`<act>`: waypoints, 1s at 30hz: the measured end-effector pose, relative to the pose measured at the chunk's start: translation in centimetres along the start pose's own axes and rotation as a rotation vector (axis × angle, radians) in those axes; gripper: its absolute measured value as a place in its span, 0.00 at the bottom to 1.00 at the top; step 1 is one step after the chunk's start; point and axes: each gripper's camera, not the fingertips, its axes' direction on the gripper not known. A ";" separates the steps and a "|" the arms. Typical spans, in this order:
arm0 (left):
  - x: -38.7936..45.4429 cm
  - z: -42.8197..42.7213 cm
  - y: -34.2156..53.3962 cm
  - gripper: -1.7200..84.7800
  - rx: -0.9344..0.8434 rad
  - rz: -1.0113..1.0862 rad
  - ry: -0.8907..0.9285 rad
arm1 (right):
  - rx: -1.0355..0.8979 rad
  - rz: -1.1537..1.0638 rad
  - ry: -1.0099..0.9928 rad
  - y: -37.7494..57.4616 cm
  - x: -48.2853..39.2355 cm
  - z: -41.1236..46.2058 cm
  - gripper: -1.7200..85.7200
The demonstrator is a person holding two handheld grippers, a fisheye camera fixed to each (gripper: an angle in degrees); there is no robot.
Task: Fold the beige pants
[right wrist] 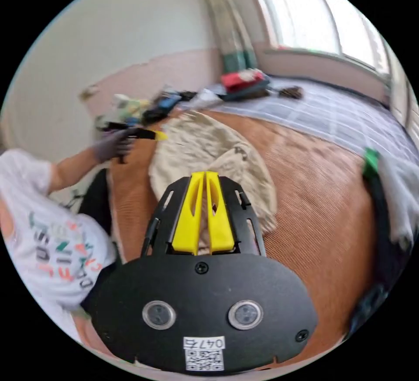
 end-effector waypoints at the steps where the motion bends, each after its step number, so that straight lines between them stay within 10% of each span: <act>1: -1.6 0.0 0.2 0.17 0.027 -0.041 0.029 | 0.036 -0.134 -0.202 -1.2 -1.5 0.4 0.01; 10: -16.7 3.2 0.8 0.18 0.198 -0.448 0.250 | -0.338 -0.770 -0.712 -7.5 -16.5 12.8 0.01; 23: -14.8 -1.2 1.9 0.03 0.209 -0.099 0.058 | -0.234 -0.799 -0.932 -12.8 -16.7 15.3 0.01; 30: -22.0 0.9 16.1 0.06 -0.135 -0.351 -0.124 | -0.372 -0.867 -1.044 -13.1 -18.3 17.7 0.01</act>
